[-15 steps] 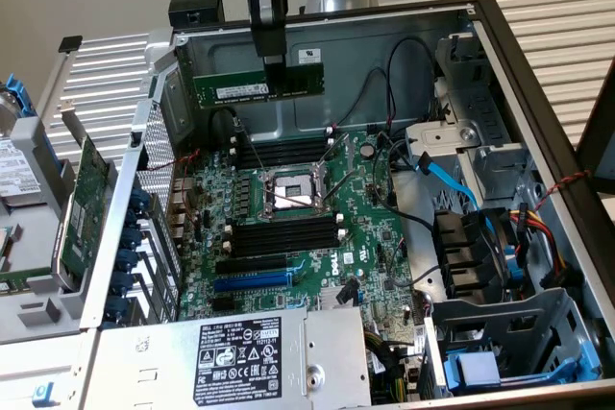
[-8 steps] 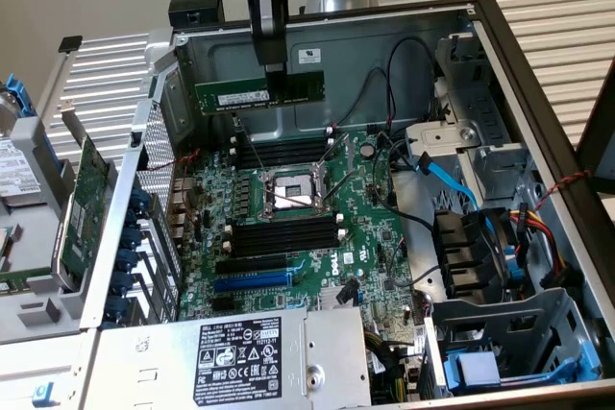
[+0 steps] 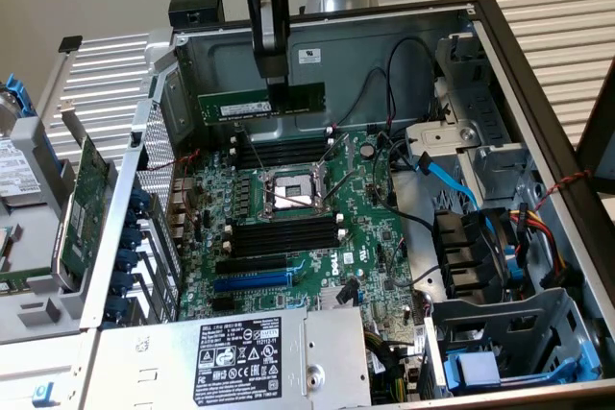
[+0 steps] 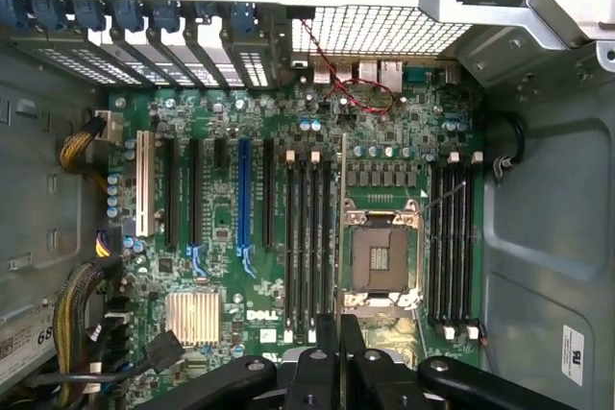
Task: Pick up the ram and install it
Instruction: 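Insert the ram into the slot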
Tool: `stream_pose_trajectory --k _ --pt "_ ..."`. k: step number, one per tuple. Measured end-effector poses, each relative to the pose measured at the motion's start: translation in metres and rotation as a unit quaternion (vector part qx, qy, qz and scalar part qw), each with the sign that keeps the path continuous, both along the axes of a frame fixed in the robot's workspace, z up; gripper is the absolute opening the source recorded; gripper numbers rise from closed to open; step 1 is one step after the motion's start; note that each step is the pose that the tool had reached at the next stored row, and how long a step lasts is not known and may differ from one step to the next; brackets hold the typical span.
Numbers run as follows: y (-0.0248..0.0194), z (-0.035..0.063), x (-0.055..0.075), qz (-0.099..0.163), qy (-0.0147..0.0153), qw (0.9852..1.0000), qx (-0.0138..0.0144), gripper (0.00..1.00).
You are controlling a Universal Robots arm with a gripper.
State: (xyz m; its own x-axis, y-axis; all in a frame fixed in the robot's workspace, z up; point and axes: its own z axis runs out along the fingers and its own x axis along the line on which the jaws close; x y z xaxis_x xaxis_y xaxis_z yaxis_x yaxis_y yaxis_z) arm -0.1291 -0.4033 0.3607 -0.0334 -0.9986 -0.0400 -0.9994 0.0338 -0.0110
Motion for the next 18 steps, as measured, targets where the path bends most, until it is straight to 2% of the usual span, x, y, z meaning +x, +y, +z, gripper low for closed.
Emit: stream_pose_trajectory --k 6,18 --pt "-0.001 -0.007 0.001 -0.001 -0.0003 1.0 -0.0001 0.13" --pt "-0.0011 -0.0145 0.004 -0.001 0.0 1.0 -0.0004 0.13"
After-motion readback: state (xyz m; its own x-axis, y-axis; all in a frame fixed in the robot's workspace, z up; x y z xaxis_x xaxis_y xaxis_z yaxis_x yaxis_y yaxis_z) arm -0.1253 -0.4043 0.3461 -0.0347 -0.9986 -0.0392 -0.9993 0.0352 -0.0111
